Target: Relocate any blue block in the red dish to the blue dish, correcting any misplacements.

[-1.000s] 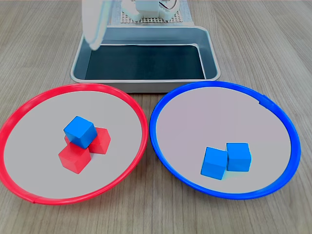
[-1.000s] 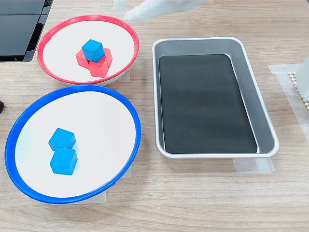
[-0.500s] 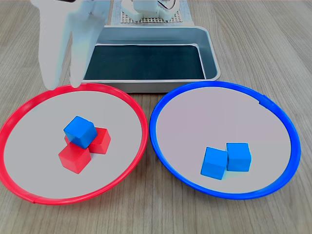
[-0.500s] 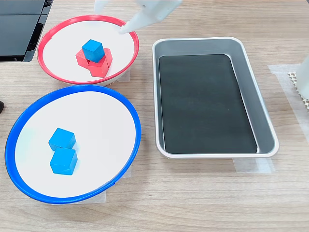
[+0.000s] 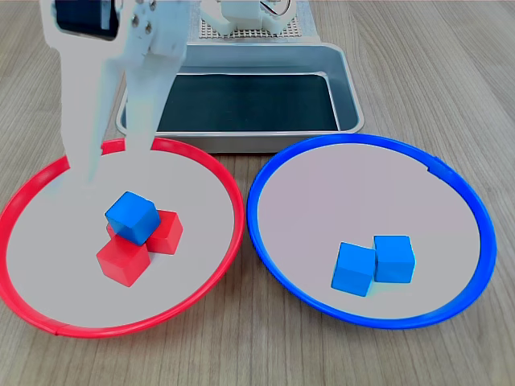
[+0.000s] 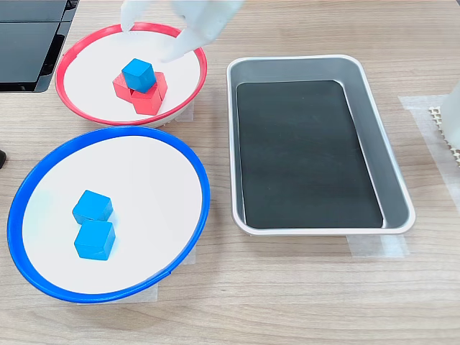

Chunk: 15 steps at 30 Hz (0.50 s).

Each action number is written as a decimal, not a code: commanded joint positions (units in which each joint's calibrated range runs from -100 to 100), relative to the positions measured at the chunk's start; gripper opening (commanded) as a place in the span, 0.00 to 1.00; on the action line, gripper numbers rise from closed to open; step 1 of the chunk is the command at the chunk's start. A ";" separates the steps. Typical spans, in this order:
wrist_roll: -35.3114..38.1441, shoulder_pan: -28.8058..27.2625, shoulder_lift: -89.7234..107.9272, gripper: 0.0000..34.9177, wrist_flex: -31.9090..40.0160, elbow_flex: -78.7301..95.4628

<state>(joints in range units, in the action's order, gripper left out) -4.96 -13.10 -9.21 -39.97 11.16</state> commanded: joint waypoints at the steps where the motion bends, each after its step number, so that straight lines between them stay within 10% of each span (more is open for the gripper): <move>1: -0.39 -0.41 -1.07 0.45 -0.85 -4.83; 15: -2.15 -0.41 -3.54 0.47 -3.08 -5.56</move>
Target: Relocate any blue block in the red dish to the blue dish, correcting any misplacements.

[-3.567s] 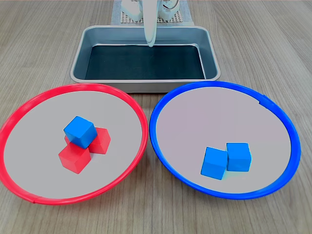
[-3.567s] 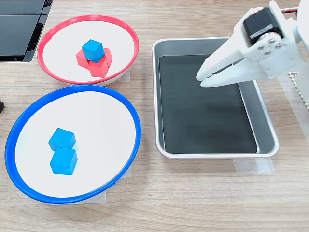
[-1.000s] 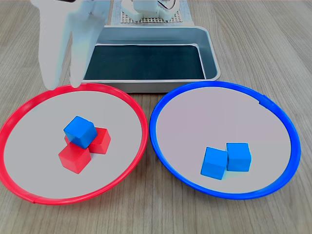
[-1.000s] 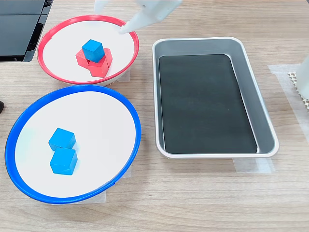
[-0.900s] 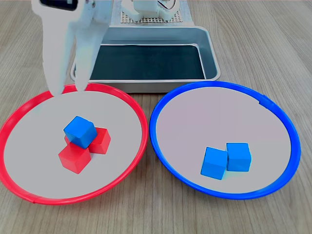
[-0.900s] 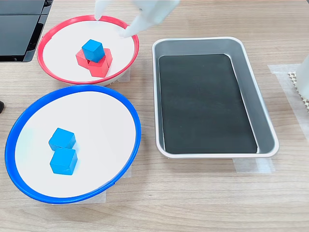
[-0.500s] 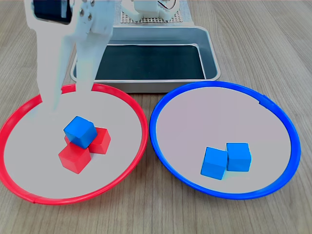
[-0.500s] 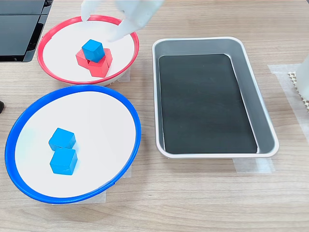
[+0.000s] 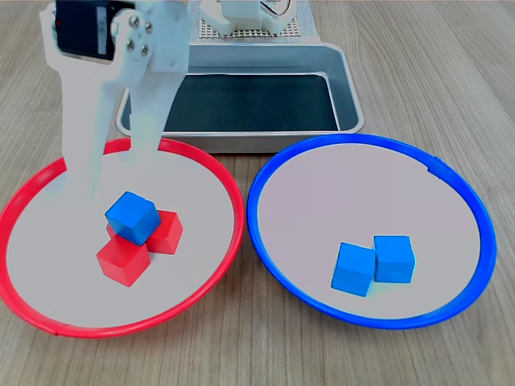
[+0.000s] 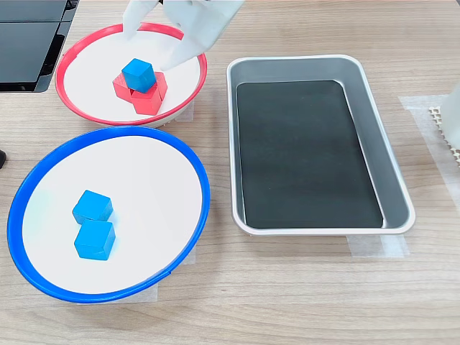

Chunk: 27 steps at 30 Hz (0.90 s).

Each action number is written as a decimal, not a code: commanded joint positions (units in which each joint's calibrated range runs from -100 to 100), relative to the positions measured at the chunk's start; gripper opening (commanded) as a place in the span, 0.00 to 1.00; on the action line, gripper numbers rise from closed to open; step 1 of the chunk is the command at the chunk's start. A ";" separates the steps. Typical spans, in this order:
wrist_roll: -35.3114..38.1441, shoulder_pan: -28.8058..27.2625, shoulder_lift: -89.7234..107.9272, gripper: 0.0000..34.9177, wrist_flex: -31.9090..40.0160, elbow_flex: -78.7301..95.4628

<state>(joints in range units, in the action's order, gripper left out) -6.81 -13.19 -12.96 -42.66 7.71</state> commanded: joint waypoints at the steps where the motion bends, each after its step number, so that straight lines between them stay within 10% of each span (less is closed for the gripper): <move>1: -0.49 -0.23 0.04 0.48 -0.47 -2.30; 27: -3.27 2.32 -7.38 0.48 -2.62 -8.67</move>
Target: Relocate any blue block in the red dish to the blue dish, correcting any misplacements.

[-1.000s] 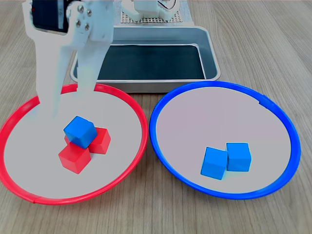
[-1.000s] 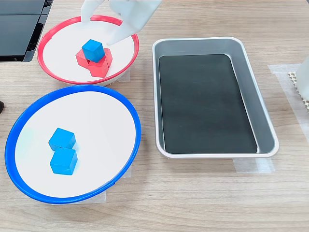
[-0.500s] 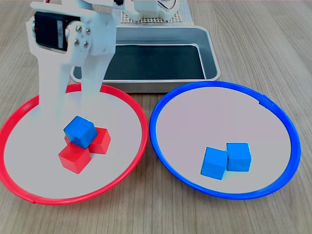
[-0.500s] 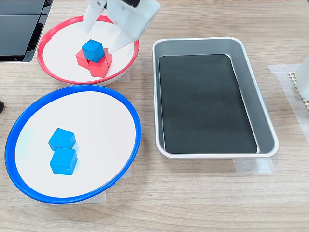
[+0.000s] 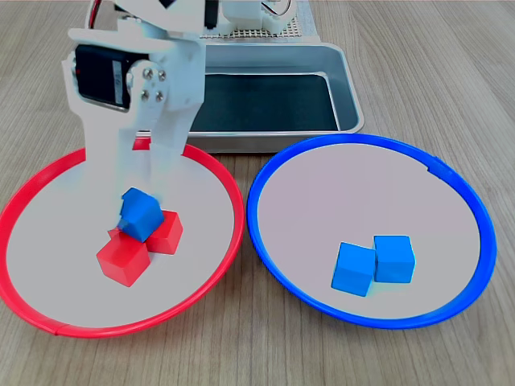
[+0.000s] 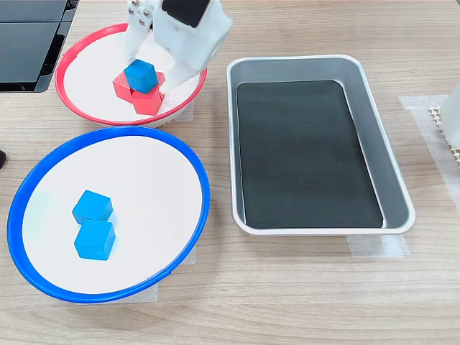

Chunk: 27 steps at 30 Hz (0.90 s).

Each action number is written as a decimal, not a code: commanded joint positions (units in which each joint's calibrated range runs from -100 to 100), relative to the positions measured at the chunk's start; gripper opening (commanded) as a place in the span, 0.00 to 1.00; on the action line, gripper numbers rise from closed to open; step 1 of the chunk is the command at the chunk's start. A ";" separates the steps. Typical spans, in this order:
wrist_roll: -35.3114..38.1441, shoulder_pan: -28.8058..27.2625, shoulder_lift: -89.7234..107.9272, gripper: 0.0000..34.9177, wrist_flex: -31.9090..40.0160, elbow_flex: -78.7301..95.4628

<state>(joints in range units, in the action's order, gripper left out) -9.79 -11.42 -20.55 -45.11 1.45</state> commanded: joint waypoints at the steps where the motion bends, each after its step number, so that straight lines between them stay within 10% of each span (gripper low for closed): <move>1: -0.39 0.64 0.12 0.48 -0.17 -2.41; 12: -0.34 0.83 -1.42 0.44 0.41 -3.68; 27: 0.05 -0.30 -0.31 0.10 2.31 -2.50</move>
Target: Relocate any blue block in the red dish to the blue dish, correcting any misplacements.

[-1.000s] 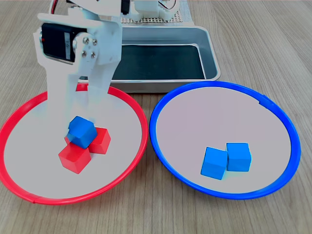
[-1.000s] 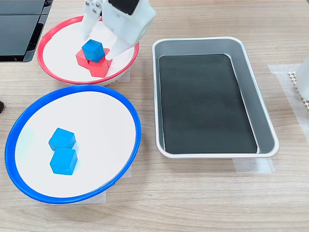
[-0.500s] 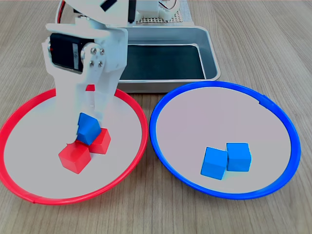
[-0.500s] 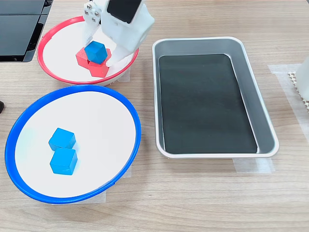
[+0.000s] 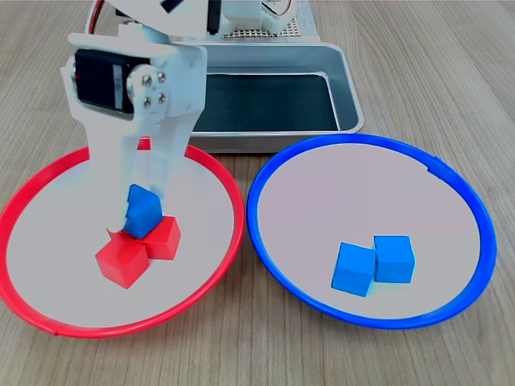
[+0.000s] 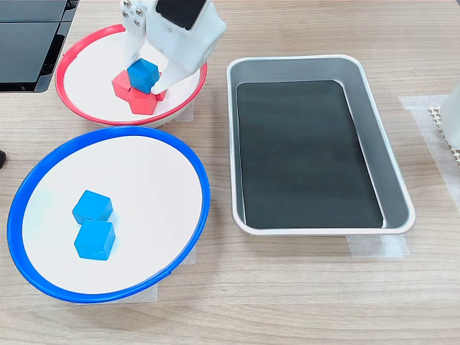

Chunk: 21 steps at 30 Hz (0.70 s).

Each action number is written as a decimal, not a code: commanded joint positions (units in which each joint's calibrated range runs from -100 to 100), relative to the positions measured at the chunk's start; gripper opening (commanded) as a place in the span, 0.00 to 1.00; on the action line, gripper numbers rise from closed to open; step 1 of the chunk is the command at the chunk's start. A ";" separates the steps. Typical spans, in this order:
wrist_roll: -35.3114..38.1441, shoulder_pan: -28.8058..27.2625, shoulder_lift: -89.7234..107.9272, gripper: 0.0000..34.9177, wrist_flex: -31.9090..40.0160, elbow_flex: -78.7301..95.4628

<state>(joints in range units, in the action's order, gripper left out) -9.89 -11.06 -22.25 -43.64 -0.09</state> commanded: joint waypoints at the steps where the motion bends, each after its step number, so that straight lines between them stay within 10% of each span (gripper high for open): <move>1: 0.20 -0.66 1.65 0.08 1.00 -0.77; 21: 2.98 2.92 12.74 0.01 2.99 5.87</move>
<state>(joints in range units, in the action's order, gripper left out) -8.08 -9.91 -14.07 -41.68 5.99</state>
